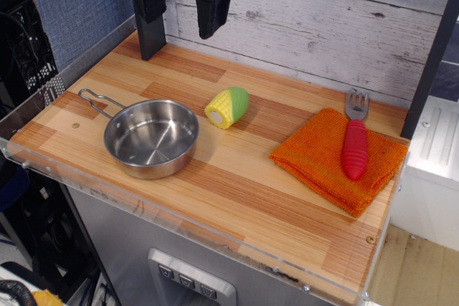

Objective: Pick up fork and place between pot and cloth.

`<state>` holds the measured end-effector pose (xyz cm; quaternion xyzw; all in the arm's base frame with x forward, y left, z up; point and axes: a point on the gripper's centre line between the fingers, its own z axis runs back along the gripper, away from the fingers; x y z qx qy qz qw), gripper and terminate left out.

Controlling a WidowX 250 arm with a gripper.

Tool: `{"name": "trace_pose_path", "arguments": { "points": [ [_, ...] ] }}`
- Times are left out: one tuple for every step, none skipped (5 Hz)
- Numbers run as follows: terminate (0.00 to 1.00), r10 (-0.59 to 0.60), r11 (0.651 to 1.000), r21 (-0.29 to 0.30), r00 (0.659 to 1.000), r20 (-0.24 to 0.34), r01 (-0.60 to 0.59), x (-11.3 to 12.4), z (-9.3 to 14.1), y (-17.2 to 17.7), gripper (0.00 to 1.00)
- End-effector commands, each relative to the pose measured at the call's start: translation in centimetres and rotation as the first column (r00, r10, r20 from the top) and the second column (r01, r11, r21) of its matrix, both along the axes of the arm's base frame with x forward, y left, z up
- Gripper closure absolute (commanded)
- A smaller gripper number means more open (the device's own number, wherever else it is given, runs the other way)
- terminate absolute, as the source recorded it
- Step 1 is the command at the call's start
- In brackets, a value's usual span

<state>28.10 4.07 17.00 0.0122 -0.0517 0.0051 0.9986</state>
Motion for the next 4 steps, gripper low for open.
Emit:
{"name": "trace_pose_path", "arguments": {
  "points": [
    [0.00,0.000,1.000,0.000,1.000,0.000,0.000,0.0,0.0,0.0,0.00],
    [0.00,0.026,1.000,0.005,1.000,0.004,-0.026,1.1,0.2,-1.4,0.00],
    [0.00,0.061,0.998,-0.005,0.998,-0.004,-0.061,2.6,-0.4,-3.6,0.00],
    [0.00,0.093,0.996,0.008,0.995,-0.025,-0.093,4.7,-2.6,-7.7,0.00]
  ]
}}
